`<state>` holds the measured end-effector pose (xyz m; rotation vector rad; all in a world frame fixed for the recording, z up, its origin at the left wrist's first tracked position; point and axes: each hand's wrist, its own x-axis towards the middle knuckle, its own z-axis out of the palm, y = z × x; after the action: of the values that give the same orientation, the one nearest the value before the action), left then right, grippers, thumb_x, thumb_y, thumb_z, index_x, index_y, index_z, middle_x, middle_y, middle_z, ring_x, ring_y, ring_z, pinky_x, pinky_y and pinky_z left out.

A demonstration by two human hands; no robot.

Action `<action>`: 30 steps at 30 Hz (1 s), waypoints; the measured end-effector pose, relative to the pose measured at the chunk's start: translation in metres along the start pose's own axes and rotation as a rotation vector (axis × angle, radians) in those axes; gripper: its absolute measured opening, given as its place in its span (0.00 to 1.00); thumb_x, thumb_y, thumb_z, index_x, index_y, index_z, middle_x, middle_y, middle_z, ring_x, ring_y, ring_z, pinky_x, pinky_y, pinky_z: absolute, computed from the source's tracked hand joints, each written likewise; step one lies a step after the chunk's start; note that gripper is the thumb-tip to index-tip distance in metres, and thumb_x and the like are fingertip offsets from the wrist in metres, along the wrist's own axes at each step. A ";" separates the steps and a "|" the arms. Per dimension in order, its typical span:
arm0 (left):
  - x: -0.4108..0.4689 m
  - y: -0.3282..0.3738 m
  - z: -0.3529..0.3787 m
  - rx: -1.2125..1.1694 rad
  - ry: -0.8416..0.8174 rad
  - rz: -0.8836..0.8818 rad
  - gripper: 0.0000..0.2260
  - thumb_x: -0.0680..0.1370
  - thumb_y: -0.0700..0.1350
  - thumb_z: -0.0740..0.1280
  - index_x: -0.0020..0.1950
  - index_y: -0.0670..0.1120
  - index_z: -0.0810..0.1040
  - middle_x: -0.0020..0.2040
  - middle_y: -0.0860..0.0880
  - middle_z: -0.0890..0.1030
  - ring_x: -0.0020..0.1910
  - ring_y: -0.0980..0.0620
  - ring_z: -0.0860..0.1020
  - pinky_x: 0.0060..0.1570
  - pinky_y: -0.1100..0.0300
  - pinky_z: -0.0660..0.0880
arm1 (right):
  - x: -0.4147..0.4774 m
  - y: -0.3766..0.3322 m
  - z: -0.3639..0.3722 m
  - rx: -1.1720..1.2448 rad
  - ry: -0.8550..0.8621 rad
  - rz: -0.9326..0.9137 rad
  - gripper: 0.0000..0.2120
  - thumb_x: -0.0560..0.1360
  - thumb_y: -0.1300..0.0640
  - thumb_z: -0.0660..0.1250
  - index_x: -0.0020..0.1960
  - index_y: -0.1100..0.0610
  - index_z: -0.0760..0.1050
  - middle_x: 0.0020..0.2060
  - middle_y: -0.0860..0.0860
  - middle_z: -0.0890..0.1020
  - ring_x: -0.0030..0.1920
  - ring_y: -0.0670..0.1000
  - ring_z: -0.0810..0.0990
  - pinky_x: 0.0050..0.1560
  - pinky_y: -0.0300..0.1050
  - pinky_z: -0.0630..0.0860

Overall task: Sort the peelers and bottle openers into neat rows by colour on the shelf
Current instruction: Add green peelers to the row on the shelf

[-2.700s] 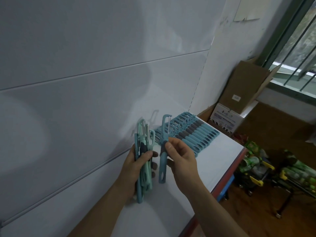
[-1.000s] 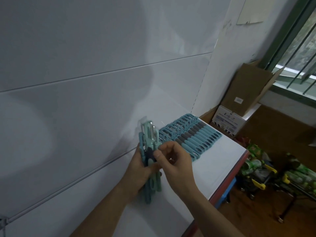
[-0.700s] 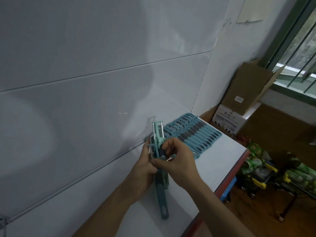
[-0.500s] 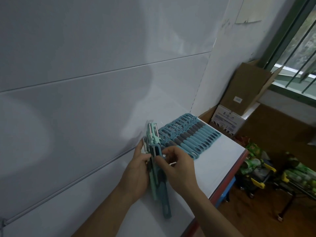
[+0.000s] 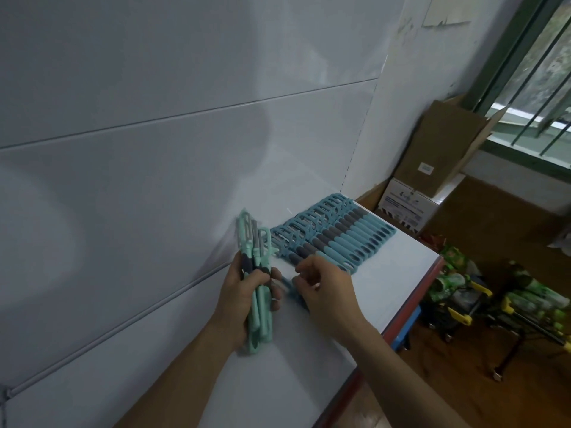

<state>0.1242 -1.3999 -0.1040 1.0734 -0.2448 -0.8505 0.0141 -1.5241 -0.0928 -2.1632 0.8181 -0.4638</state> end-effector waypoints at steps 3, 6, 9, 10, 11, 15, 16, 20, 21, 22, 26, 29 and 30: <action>-0.001 0.001 -0.002 -0.004 -0.016 -0.006 0.14 0.81 0.31 0.60 0.61 0.45 0.76 0.42 0.39 0.81 0.29 0.44 0.76 0.28 0.55 0.74 | -0.011 0.002 -0.010 -0.183 -0.074 -0.065 0.12 0.76 0.50 0.73 0.57 0.45 0.74 0.47 0.42 0.80 0.46 0.43 0.77 0.44 0.37 0.76; 0.000 0.004 -0.006 -0.014 -0.049 -0.002 0.14 0.80 0.32 0.62 0.62 0.46 0.77 0.43 0.39 0.81 0.30 0.44 0.77 0.29 0.54 0.75 | -0.025 0.003 -0.021 -0.423 -0.235 -0.099 0.13 0.75 0.48 0.72 0.58 0.43 0.73 0.51 0.42 0.75 0.49 0.44 0.74 0.48 0.38 0.76; 0.001 0.014 -0.014 0.011 -0.096 0.005 0.18 0.76 0.34 0.64 0.65 0.46 0.77 0.45 0.39 0.81 0.30 0.44 0.76 0.29 0.55 0.75 | -0.026 0.007 -0.024 -0.368 -0.240 -0.064 0.11 0.74 0.56 0.70 0.54 0.44 0.76 0.49 0.42 0.78 0.47 0.44 0.75 0.47 0.34 0.75; 0.002 0.019 -0.018 0.036 -0.109 0.007 0.18 0.77 0.33 0.64 0.65 0.45 0.76 0.45 0.38 0.81 0.30 0.45 0.76 0.29 0.55 0.74 | -0.024 0.009 -0.023 -0.323 -0.211 -0.063 0.11 0.74 0.58 0.70 0.53 0.44 0.78 0.48 0.41 0.79 0.45 0.43 0.76 0.45 0.32 0.75; 0.003 0.023 -0.024 0.057 -0.123 0.008 0.17 0.76 0.33 0.64 0.64 0.43 0.76 0.45 0.38 0.81 0.30 0.45 0.76 0.29 0.55 0.74 | -0.022 0.009 -0.021 -0.280 -0.177 -0.077 0.11 0.74 0.59 0.71 0.53 0.45 0.80 0.47 0.41 0.79 0.45 0.42 0.76 0.44 0.31 0.74; 0.004 0.032 -0.040 0.097 -0.151 -0.002 0.21 0.70 0.37 0.65 0.63 0.42 0.76 0.45 0.37 0.81 0.30 0.44 0.75 0.28 0.55 0.74 | -0.006 0.013 -0.003 -0.234 0.029 -0.279 0.11 0.74 0.61 0.74 0.55 0.50 0.84 0.48 0.45 0.80 0.46 0.45 0.76 0.48 0.33 0.72; 0.004 0.032 -0.040 0.105 -0.153 -0.002 0.21 0.70 0.37 0.65 0.64 0.42 0.76 0.46 0.37 0.81 0.31 0.44 0.75 0.29 0.55 0.73 | -0.001 0.014 0.001 -0.250 0.069 -0.327 0.11 0.75 0.61 0.74 0.56 0.52 0.84 0.49 0.47 0.81 0.48 0.47 0.76 0.50 0.35 0.72; 0.006 0.029 -0.037 0.126 -0.172 0.000 0.22 0.71 0.38 0.65 0.65 0.41 0.76 0.46 0.37 0.80 0.31 0.44 0.74 0.29 0.56 0.72 | 0.021 0.019 0.010 -0.325 0.097 -0.446 0.11 0.76 0.63 0.73 0.57 0.55 0.83 0.50 0.51 0.81 0.50 0.54 0.77 0.50 0.47 0.77; 0.006 0.029 -0.037 0.127 -0.171 -0.001 0.22 0.71 0.38 0.64 0.65 0.41 0.75 0.46 0.37 0.80 0.31 0.44 0.74 0.30 0.56 0.72 | 0.025 0.021 0.010 -0.342 0.099 -0.467 0.11 0.76 0.63 0.72 0.57 0.56 0.83 0.49 0.52 0.81 0.49 0.55 0.77 0.48 0.50 0.78; 0.005 0.029 -0.038 0.127 -0.169 -0.002 0.22 0.71 0.38 0.64 0.65 0.41 0.75 0.46 0.37 0.80 0.31 0.45 0.74 0.30 0.56 0.72 | 0.027 0.024 0.011 -0.357 0.102 -0.485 0.11 0.76 0.64 0.72 0.57 0.56 0.83 0.48 0.52 0.81 0.48 0.56 0.77 0.47 0.52 0.78; 0.004 0.028 -0.037 0.124 -0.171 -0.011 0.20 0.71 0.38 0.65 0.64 0.41 0.76 0.46 0.38 0.80 0.31 0.45 0.75 0.30 0.56 0.72 | 0.031 0.033 0.014 -0.390 0.128 -0.506 0.10 0.76 0.62 0.72 0.57 0.55 0.84 0.48 0.51 0.82 0.48 0.54 0.77 0.48 0.50 0.77; 0.004 0.028 -0.036 0.125 -0.167 -0.017 0.22 0.71 0.38 0.65 0.65 0.41 0.75 0.46 0.38 0.79 0.31 0.45 0.74 0.30 0.56 0.72 | 0.031 0.034 0.018 -0.388 0.152 -0.509 0.09 0.77 0.60 0.72 0.56 0.55 0.84 0.48 0.51 0.82 0.48 0.54 0.76 0.48 0.47 0.75; 0.004 0.028 -0.036 0.125 -0.165 -0.017 0.22 0.71 0.38 0.65 0.66 0.40 0.75 0.47 0.38 0.79 0.31 0.45 0.74 0.30 0.57 0.72 | 0.031 0.035 0.019 -0.392 0.159 -0.516 0.08 0.78 0.60 0.71 0.56 0.54 0.84 0.48 0.51 0.82 0.48 0.53 0.76 0.48 0.47 0.75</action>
<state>0.1605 -1.3726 -0.0988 1.1238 -0.4320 -0.9504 0.0332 -1.5531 -0.1298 -2.7411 0.4447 -0.7944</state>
